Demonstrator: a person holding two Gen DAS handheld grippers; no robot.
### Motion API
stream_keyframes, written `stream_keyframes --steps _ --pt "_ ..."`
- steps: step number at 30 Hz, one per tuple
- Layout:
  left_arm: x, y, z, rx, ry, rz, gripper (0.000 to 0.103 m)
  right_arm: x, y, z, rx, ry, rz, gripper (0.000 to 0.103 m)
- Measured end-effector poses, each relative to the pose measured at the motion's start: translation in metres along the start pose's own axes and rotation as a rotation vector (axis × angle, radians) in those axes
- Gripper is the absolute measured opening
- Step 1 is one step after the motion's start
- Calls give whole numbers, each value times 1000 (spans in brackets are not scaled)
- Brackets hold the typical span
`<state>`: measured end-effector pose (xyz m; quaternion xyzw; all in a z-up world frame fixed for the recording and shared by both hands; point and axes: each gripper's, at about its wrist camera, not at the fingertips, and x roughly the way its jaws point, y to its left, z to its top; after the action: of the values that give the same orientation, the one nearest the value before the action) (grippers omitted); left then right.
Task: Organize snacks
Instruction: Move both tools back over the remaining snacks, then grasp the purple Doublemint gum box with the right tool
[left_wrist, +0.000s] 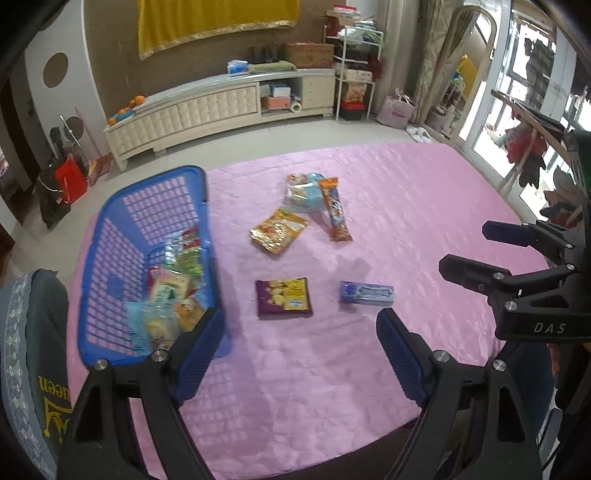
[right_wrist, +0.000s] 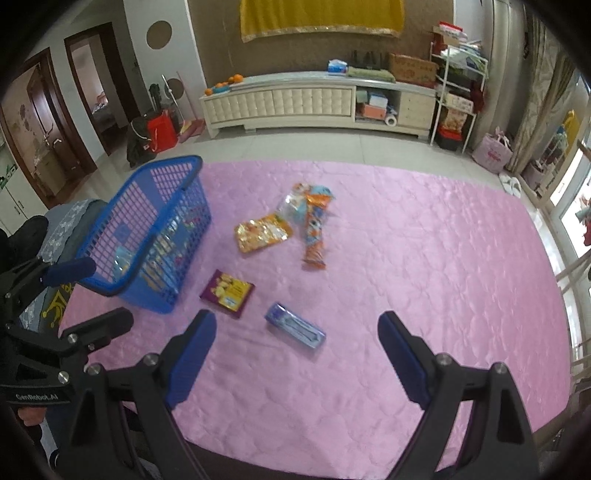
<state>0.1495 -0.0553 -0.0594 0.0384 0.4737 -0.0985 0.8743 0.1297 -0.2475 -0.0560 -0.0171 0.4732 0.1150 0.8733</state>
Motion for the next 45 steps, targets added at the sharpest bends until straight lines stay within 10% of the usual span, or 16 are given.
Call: stream_keyframes --steps 25,45 --pt "96 -27 -60 -158 127 14 83 111 -22 -52 -362 100 178 90" --pt "131 -20 -61 -158 165 39 83 148 -5 -51 -529 85 266 41"
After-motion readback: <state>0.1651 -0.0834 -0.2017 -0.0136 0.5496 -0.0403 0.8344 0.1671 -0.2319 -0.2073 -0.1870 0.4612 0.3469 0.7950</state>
